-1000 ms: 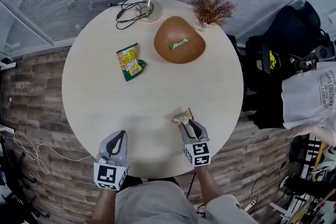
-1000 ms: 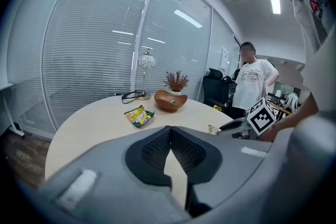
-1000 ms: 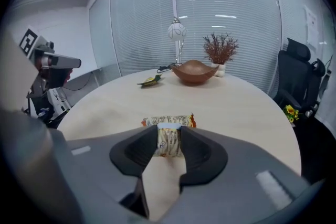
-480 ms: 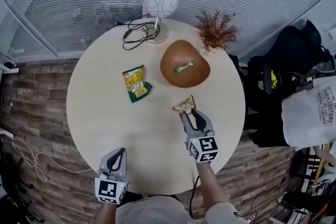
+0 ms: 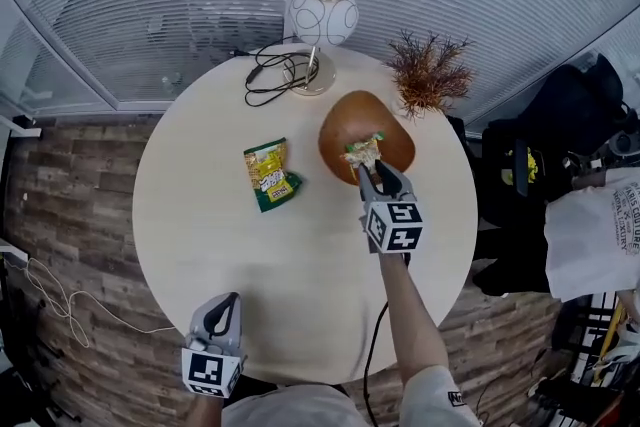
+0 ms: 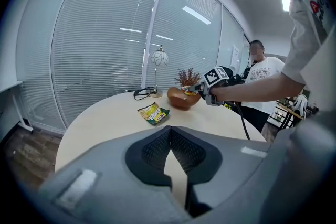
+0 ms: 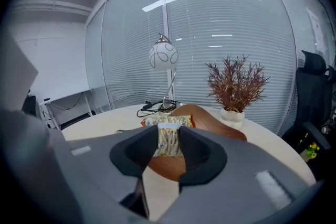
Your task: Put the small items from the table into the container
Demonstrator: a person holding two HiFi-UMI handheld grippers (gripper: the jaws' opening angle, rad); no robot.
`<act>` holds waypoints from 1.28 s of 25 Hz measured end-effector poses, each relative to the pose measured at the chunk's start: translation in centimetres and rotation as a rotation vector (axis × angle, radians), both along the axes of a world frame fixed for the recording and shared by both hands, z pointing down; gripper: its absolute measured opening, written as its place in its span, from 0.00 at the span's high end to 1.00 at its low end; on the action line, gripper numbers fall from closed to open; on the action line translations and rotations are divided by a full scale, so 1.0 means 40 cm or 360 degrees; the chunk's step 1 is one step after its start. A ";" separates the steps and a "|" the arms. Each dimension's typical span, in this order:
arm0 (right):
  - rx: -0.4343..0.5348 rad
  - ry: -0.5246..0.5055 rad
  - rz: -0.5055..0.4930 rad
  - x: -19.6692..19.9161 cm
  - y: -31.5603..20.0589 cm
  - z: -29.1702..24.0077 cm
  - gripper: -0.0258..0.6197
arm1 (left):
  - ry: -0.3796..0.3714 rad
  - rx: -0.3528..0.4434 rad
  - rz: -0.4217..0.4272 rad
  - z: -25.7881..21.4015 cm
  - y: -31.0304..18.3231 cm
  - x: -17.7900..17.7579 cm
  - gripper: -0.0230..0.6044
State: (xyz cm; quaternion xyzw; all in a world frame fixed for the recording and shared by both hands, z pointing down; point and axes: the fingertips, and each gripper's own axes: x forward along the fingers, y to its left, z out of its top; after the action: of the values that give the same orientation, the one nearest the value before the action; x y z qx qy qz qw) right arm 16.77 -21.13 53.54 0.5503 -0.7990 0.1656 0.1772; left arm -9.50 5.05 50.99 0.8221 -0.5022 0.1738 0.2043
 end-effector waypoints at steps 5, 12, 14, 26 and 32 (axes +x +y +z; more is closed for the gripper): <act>-0.0118 0.0082 -0.0026 -0.004 -0.060 0.072 0.75 | -0.0004 -0.0019 -0.0007 0.012 -0.018 -0.006 0.97; -0.0221 0.0181 0.0000 0.012 -0.080 0.128 0.74 | -0.0003 -0.0022 -0.0004 0.018 -0.031 -0.011 0.97; -0.0243 0.0197 0.0008 0.017 -0.082 0.140 0.74 | 0.0000 -0.0026 -0.0002 0.020 -0.033 -0.010 0.97; -0.0002 -0.0007 -0.0024 -0.015 0.014 0.007 0.92 | 0.0013 0.0026 -0.0020 0.006 -0.042 0.004 0.97; 0.0067 -0.0196 -0.0127 -0.136 0.166 -0.046 0.96 | 0.0072 0.0057 -0.0063 0.007 -0.063 -0.008 0.97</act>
State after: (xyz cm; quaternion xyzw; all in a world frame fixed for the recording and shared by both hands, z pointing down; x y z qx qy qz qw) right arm 11.33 -14.51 51.72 0.5103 -0.8330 0.1752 0.1226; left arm -9.81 2.53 51.28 0.8192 -0.5167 0.1420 0.2043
